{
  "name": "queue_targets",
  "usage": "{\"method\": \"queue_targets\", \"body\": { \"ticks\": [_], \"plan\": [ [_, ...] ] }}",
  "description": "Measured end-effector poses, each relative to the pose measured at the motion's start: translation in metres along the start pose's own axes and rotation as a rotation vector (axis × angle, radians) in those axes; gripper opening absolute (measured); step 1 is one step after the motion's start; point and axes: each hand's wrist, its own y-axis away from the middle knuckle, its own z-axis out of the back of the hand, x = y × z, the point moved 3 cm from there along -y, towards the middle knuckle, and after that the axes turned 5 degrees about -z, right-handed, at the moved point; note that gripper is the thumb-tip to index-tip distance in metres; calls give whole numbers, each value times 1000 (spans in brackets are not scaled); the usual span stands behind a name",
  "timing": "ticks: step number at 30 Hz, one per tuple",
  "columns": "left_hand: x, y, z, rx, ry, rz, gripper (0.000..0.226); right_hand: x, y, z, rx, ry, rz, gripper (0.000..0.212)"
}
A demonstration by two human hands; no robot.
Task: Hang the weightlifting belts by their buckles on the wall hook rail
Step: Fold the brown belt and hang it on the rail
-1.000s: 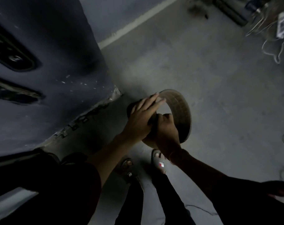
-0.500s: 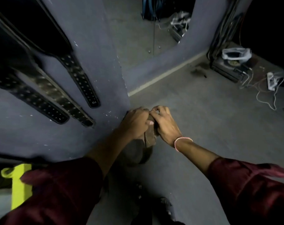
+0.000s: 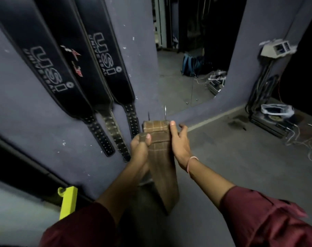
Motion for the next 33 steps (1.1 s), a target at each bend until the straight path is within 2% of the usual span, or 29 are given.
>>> {"method": "queue_targets", "body": {
  "ticks": [1,3,6,8,10,13,15,17,20,23,27,33],
  "plan": [
    [-16,4,3,8,7,-43,20,9,5,-10,28,-154,-42,60],
    [-44,5,12,22,26,-132,14,30,15,-24,56,-275,-17,55],
    [-83,4,24,109,85,-186,24,53,23,-41,89,-291,68,49],
    [-104,3,34,133,62,-242,18,67,28,-51,126,-277,124,48],
    [-123,4,40,121,55,-316,12,82,33,-61,126,-244,185,46],
    [-152,2,50,72,106,-463,25,118,46,-76,91,-200,297,41],
    [-174,1,52,51,139,-537,31,143,56,-82,134,-277,351,42],
    [-196,1,52,63,146,-601,29,159,66,-83,221,-328,375,50],
    [-218,1,50,71,155,-642,17,157,81,-81,342,-228,397,47],
    [-236,1,45,49,165,-639,12,160,83,-78,367,-166,443,29],
    [-272,2,35,69,188,-608,23,202,77,-81,341,-213,499,21],
    [-282,13,43,104,-13,-763,30,252,73,-94,355,-299,563,18]
  ]
}}
